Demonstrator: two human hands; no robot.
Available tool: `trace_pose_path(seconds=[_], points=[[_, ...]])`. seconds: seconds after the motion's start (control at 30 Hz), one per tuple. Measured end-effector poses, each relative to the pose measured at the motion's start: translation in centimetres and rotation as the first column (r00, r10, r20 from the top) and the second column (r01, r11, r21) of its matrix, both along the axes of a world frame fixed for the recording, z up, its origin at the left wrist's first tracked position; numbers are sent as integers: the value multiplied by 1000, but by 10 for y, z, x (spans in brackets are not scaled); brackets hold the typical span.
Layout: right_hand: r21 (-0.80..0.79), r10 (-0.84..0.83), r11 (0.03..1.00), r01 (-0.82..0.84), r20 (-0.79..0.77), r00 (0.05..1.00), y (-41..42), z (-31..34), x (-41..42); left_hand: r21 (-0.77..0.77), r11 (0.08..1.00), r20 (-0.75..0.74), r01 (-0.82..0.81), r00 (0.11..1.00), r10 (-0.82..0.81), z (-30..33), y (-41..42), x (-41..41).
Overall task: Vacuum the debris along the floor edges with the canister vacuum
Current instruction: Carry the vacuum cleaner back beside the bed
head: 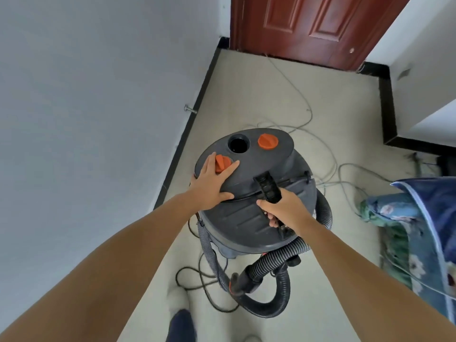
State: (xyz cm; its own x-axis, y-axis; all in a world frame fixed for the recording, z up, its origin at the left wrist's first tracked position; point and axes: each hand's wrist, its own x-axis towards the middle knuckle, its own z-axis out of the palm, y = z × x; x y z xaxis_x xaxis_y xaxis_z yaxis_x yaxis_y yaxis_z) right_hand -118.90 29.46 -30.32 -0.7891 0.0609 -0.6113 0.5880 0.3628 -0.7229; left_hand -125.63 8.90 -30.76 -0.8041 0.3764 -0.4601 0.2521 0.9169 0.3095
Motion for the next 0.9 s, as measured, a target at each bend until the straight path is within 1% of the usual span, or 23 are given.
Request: trace_pose_path(seconds=[0.17, 0.33, 0.53, 0.63, 0.77, 0.9], points=[[119, -164, 978, 169, -51, 985, 4, -5, -52, 59, 983, -10, 174, 985, -174, -5, 22, -92], [194, -331, 920, 340, -78, 940, 22, -2, -88, 58, 942, -9, 332, 943, -332, -5, 72, -164], [214, -525, 813, 541, -130, 841, 71, -4, -111, 67, 888, -22, 455, 891, -454, -4, 156, -206], [235, -595, 751, 617, -163, 787, 104, -9, -122, 105, 863, 8, 494, 867, -498, -1, 201, -222], [271, -659, 673, 688, -203, 724, 151, -12, -146, 131, 829, 15, 545, 834, -551, -1, 259, -252], [282, -706, 618, 734, -210, 676, 201, -16, -178, 111, 786, -32, 608, 793, -608, -7, 316, -288]])
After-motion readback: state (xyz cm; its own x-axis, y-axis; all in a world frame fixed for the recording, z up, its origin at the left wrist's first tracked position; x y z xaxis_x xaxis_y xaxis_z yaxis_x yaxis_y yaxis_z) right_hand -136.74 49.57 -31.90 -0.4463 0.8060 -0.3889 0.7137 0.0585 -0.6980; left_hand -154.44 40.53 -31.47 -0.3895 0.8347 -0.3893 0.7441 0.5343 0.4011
